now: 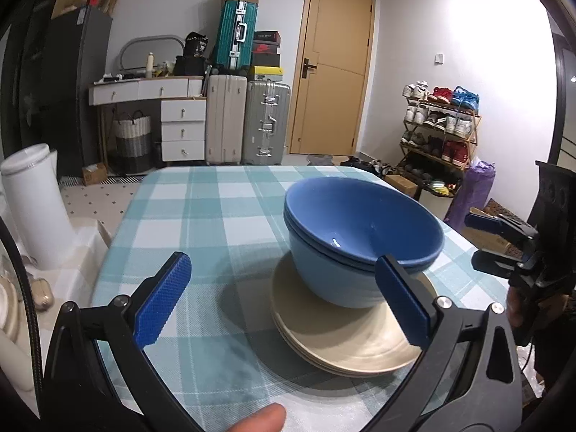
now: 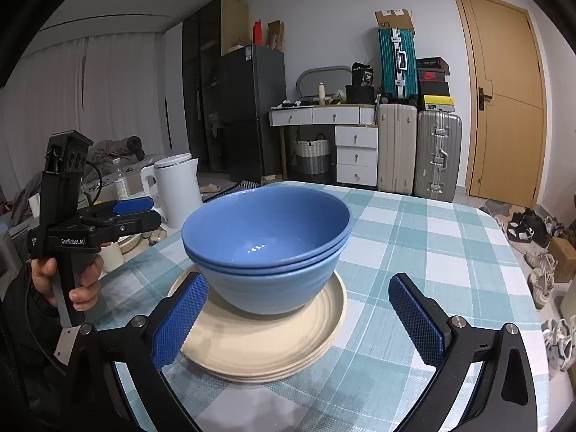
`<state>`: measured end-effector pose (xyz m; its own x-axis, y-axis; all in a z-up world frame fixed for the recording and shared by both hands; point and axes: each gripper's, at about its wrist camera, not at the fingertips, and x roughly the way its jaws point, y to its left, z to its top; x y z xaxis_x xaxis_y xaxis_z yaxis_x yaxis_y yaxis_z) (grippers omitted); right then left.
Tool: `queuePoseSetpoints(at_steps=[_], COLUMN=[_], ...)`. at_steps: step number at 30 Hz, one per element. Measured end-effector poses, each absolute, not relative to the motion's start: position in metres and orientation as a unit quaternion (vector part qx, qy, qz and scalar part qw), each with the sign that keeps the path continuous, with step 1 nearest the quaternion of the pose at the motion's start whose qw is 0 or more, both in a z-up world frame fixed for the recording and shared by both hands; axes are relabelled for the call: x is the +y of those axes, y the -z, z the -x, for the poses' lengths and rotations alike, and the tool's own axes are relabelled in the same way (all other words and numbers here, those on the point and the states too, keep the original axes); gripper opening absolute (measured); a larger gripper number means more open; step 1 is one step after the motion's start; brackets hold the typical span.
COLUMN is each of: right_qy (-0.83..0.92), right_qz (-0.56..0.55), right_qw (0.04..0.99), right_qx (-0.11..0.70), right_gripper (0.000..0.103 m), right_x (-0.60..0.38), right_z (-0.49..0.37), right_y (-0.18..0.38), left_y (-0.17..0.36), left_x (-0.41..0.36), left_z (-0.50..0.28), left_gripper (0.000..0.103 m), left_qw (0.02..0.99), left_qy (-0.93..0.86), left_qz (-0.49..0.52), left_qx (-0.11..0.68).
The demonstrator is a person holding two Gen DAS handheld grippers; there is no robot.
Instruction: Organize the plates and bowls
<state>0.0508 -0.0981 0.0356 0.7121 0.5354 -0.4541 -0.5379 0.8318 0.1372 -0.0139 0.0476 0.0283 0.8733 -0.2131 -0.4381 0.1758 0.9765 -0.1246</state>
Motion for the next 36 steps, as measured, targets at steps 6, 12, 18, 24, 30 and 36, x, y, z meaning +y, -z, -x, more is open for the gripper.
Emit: queuePoseSetpoints(at_steps=[6,12,18,24,30,36], right_qy=[-0.285,-0.298,-0.305,-0.31,-0.311,-0.312], right_qz=[0.016,0.0,-0.009,-0.016,-0.022,-0.017], right_qw=[0.926,0.923,0.925,0.926,0.926,0.927], right_qx=[0.248,0.244,0.227,0.215,0.213,0.207], right_gripper=[0.102,0.102,0.102,0.102,0.102,0.102], right_x=[-0.095,-0.099,-0.101,-0.104,-0.107,-0.106], right_z=[-0.049,-0.046,-0.044,-0.041,-0.04,-0.037], right_y=[-0.019,-0.012,-0.01,-0.011,-0.011,-0.011], left_y=[-0.011,0.006,0.012,0.01,0.009,0.009], left_x=[0.047,0.044,0.032,0.031,0.036,0.034], left_z=[0.018,0.015,0.014,0.016,0.016,0.016], left_gripper=[0.102,0.102,0.102,0.102,0.102,0.102], left_qw=[0.966,0.966,0.965,0.966,0.966,0.965], left_qy=[0.108,0.106,0.13,0.135,0.139,0.143], left_qz=[0.047,0.039,0.017,0.02,0.029,0.023], left_qx=[0.229,0.232,0.227,0.221,0.218,0.217])
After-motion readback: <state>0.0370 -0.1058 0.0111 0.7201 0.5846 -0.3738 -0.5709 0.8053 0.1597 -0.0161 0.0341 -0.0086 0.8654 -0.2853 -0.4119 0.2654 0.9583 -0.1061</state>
